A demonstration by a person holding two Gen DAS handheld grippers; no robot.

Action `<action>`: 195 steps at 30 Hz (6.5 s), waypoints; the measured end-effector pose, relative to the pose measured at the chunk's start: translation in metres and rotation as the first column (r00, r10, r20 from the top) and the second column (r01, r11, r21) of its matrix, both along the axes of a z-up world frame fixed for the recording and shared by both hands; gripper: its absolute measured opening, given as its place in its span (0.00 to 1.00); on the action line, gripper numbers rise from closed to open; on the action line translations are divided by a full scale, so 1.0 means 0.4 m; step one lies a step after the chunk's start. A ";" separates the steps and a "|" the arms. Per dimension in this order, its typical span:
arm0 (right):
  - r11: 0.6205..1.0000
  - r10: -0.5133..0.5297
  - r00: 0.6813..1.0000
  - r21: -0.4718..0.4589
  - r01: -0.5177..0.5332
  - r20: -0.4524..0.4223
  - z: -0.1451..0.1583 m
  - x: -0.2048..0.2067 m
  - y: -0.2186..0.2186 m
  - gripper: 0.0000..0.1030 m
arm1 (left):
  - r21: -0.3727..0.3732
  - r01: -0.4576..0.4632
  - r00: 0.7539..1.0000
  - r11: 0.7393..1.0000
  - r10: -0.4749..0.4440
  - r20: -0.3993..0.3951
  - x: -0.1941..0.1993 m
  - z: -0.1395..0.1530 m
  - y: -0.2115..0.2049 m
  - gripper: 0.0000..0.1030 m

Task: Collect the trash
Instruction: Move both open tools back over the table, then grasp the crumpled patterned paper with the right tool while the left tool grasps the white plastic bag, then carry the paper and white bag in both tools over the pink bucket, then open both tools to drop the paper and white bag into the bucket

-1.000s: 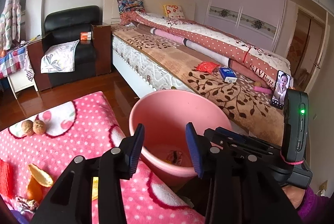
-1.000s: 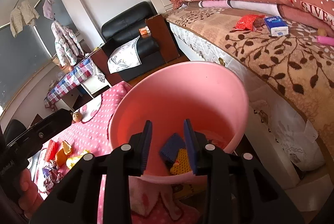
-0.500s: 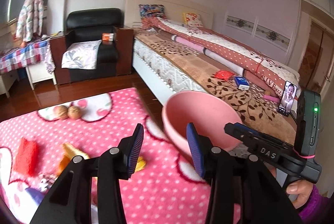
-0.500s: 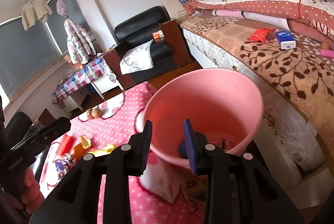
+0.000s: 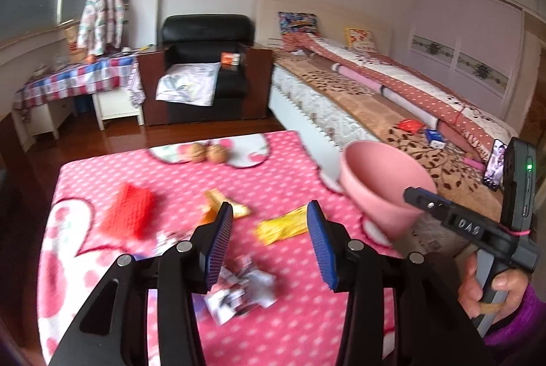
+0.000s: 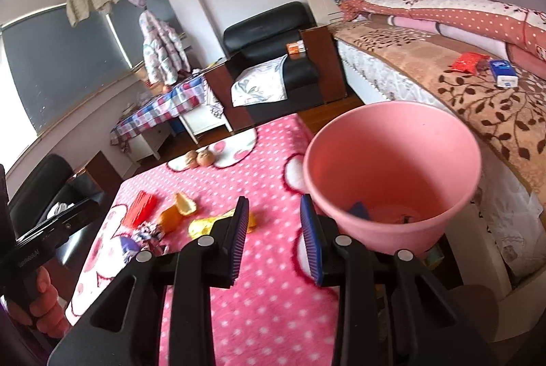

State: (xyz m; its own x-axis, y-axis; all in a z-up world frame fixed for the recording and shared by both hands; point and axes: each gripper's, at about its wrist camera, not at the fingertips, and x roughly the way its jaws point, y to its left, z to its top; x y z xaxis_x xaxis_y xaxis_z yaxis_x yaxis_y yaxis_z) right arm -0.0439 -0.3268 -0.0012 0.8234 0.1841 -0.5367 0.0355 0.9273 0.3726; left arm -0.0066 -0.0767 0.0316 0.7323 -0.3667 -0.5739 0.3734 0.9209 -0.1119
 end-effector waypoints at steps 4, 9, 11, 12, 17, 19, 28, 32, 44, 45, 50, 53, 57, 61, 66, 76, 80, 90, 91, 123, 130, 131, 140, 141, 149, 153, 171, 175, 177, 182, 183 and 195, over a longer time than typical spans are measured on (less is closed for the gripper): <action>0.999 0.036 0.999 -0.001 -0.036 -0.003 -0.002 -0.006 0.037 0.31 | 0.026 -0.066 0.998 0.998 0.066 -0.004 -0.034 -0.011 0.089 0.47; 0.996 0.091 0.996 0.010 -0.091 -0.025 -0.015 -0.003 0.081 0.31 | 0.064 -0.094 0.995 0.994 0.096 -0.026 -0.084 -0.035 0.179 0.47; 0.993 0.114 0.993 0.009 -0.114 -0.034 -0.020 -0.003 0.101 0.31 | 0.097 -0.083 0.995 0.992 0.088 -0.050 -0.106 -0.055 0.203 0.47; 0.992 0.125 0.992 0.008 -0.124 -0.037 -0.022 -0.003 0.107 0.31 | 0.113 -0.073 0.994 0.991 0.082 -0.071 -0.120 -0.071 0.216 0.47; 0.986 0.167 0.985 -0.011 -0.168 -0.050 -0.030 -0.004 0.144 0.31 | 0.179 -0.039 0.986 0.983 0.067 -0.155 -0.162 -0.151 0.230 0.47; 0.985 0.173 0.983 -0.012 -0.174 -0.057 -0.032 -0.003 0.151 0.31 | 0.199 -0.026 0.981 0.980 0.063 -0.182 -0.170 -0.180 0.227 0.47; 0.978 0.204 0.975 -0.024 -0.207 -0.087 -0.041 0.004 0.177 0.31 | 0.230 -0.038 0.982 0.972 0.079 -0.172 -0.156 -0.220 0.236 0.49; 0.973 0.227 0.968 -0.025 -0.231 -0.103 -0.050 0.011 0.194 0.31 | 0.205 -0.046 0.983 0.978 0.081 -0.167 -0.148 -0.211 0.247 0.45; 0.915 0.399 0.904 0.010 -0.403 -0.155 -0.075 0.040 0.305 0.31 | 0.098 -0.127 0.986 0.987 0.137 -0.096 -0.119 -0.143 0.292 0.44; 0.909 0.413 0.897 0.012 -0.416 -0.156 -0.072 0.043 0.316 0.31 | 0.092 -0.129 0.986 0.987 0.138 -0.098 -0.117 -0.144 0.294 0.44; 0.875 0.480 0.863 0.010 -0.485 -0.158 -0.057 0.067 0.391 0.31 | 0.075 -0.142 0.982 0.987 0.150 -0.112 -0.111 -0.155 0.305 0.44; 0.864 0.494 0.849 -0.006 -0.504 -0.188 -0.067 0.093 0.434 0.31 | 0.056 -0.156 0.979 0.986 0.162 -0.121 -0.107 -0.160 0.318 0.44; 0.866 0.470 0.852 -0.066 -0.496 -0.232 -0.094 0.118 0.470 0.31 | 0.046 -0.163 0.977 0.986 0.167 -0.132 -0.105 -0.165 0.328 0.44; 0.856 0.475 0.845 -0.094 -0.508 -0.246 -0.115 0.121 0.484 0.31 | 0.041 -0.156 0.976 0.987 0.160 -0.146 -0.103 -0.176 0.328 0.44; 0.841 0.490 0.844 -0.135 -0.524 -0.220 -0.115 0.113 0.488 0.31 | 0.039 -0.153 0.976 0.987 0.158 -0.152 -0.098 -0.181 0.324 0.44; 0.847 0.515 0.850 -0.084 -0.524 -0.109 -0.055 0.082 0.436 0.22 | 0.024 -0.151 0.982 0.988 0.152 -0.115 -0.088 -0.146 0.300 0.44; 0.865 0.493 0.867 -0.072 -0.497 -0.068 -0.024 0.076 0.402 0.22 | 0.013 -0.142 0.985 0.990 0.142 -0.098 -0.080 -0.127 0.279 0.44; 0.921 0.387 0.922 -0.051 -0.387 -0.009 0.015 0.066 0.294 0.22 | -0.006 -0.072 0.996 0.997 0.072 -0.043 -0.060 -0.084 0.186 0.44; 0.926 0.373 0.928 -0.049 -0.373 -0.007 0.015 0.065 0.282 0.22 | -0.009 -0.067 0.997 0.998 0.066 -0.041 -0.057 -0.080 0.177 0.44; 0.991 0.134 0.990 0.016 -0.135 0.043 0.002 0.063 0.024 0.22 | -0.012 0.019 0.998 1.000 -0.019 -0.058 0.060 -0.052 -0.043 0.44; 0.998 0.064 0.997 0.022 -0.065 0.053 -0.002 0.067 -0.041 0.22 | -0.034 0.057 0.996 0.998 -0.059 -0.064 0.095 -0.037 -0.114 0.44; 0.998 0.051 0.997 0.022 -0.052 0.054 -0.002 0.068 -0.052 0.22 | -0.038 0.063 0.996 0.997 -0.065 -0.064 0.099 -0.034 -0.124 0.44; 0.999 -0.041 0.998 0.012 0.040 0.054 -0.013 0.091 -0.145 0.22 | -0.063 0.173 0.984 0.983 -0.174 -0.022 0.148 0.001 -0.284 0.44; 0.999 -0.049 0.997 0.007 0.049 0.053 -0.013 0.095 -0.152 0.22 | -0.063 0.179 0.983 0.982 -0.180 -0.020 0.151 0.002 -0.297 0.44; 0.995 -0.097 0.995 0.015 0.096 0.020 -0.047 0.123 -0.214 0.22 | -0.084 0.238 0.969 0.968 -0.242 -0.044 0.221 -0.011 -0.434 0.44; 0.994 -0.107 0.994 0.021 0.107 -0.003 -0.072 0.137 -0.238 0.22 | -0.073 0.253 0.964 0.965 -0.258 -0.061 0.252 -0.035 -0.488 0.45; 0.989 -0.141 0.988 0.044 0.143 -0.058 -0.119 0.149 -0.269 0.24 | -0.087 0.261 0.947 0.961 -0.273 -0.172 0.325 -0.113 -0.562 0.48; 0.987 -0.149 0.986 0.057 0.153 -0.069 -0.123 0.149 -0.275 0.28 | -0.091 0.262 0.945 0.961 -0.275 -0.176 0.324 -0.111 -0.557 0.52; 0.986 -0.151 0.986 0.060 0.155 -0.069 -0.122 0.148 -0.277 0.30 | -0.093 0.262 0.946 0.961 -0.275 -0.174 0.320 -0.108 -0.555 0.54; 0.986 -0.152 0.986 0.054 0.155 -0.065 -0.114 0.141 -0.272 0.31 | -0.102 0.249 0.950 0.963 -0.263 -0.165 0.309 -0.097 -0.538 0.55; 0.987 -0.151 0.987 0.052 0.154 -0.063 -0.110 0.138 -0.269 0.31 | -0.105 0.245 0.952 0.964 -0.260 -0.165 0.306 -0.094 -0.531 0.55; 0.991 -0.129 0.991 0.024 0.129 -0.027 -0.052 0.100 -0.210 0.31 | -0.116 0.197 0.969 0.973 -0.212 -0.128 0.250 -0.048 -0.433 0.55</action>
State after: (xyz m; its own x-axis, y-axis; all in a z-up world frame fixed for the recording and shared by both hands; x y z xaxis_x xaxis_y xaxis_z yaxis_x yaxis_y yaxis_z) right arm -0.0040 -0.4107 -0.0220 0.8271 0.0911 -0.5546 0.1641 0.9046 0.3933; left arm 0.0933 -0.2501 0.0124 0.5513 -0.5622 -0.6165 0.5268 0.8075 -0.2653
